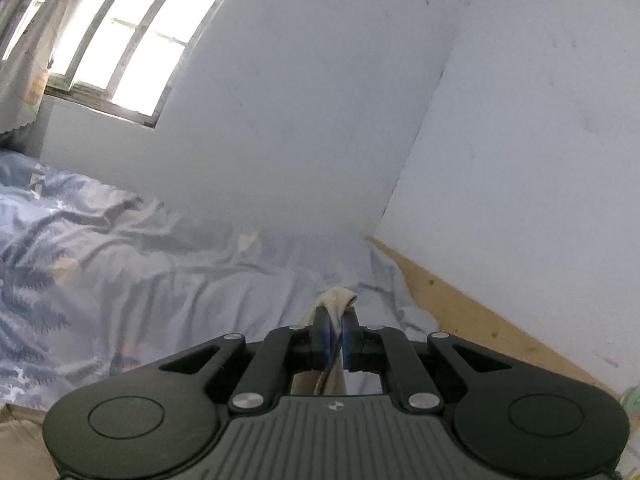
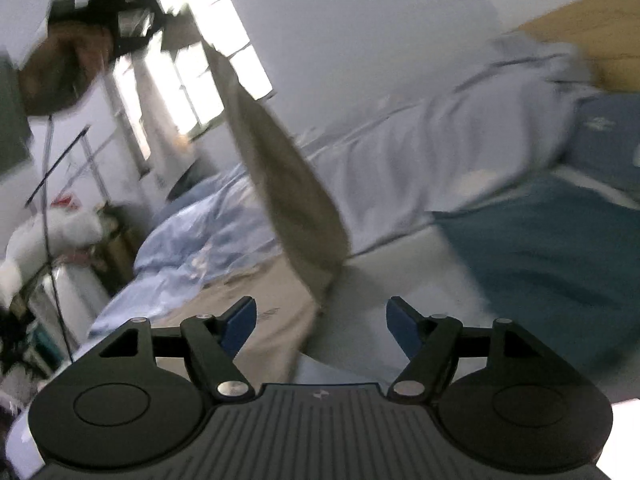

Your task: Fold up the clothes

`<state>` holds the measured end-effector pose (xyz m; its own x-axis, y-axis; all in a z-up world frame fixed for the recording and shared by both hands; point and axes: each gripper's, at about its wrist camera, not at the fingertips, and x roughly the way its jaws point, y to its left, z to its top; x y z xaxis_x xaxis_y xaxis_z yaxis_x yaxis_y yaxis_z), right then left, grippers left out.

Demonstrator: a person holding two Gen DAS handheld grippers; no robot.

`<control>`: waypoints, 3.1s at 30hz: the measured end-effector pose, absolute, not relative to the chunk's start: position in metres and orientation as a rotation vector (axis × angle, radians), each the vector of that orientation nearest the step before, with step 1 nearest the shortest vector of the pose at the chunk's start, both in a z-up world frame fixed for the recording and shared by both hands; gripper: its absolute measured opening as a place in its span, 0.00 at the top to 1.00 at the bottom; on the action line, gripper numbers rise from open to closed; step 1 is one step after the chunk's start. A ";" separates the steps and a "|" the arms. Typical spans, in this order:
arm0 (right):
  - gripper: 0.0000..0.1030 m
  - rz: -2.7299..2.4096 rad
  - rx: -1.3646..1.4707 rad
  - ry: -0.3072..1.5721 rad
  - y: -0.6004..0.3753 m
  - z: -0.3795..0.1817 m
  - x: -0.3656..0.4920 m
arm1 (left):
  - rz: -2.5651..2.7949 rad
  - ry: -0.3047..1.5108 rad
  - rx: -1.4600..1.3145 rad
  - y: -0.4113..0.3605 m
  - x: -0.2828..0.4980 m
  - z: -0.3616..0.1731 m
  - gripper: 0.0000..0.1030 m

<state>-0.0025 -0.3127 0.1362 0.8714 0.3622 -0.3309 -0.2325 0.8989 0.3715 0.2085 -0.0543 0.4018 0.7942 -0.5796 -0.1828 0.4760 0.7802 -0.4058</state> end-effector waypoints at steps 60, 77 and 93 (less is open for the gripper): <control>0.29 0.095 -0.239 0.578 -0.175 0.030 0.192 | -0.107 0.794 -0.604 0.365 0.202 0.078 0.47; 0.29 0.092 -0.213 0.562 -0.179 0.031 0.192 | -0.065 0.711 -0.574 0.339 0.181 0.076 0.95; 0.29 0.189 -0.310 0.642 -0.173 0.079 0.161 | -0.044 0.628 -0.604 0.374 0.122 0.082 0.44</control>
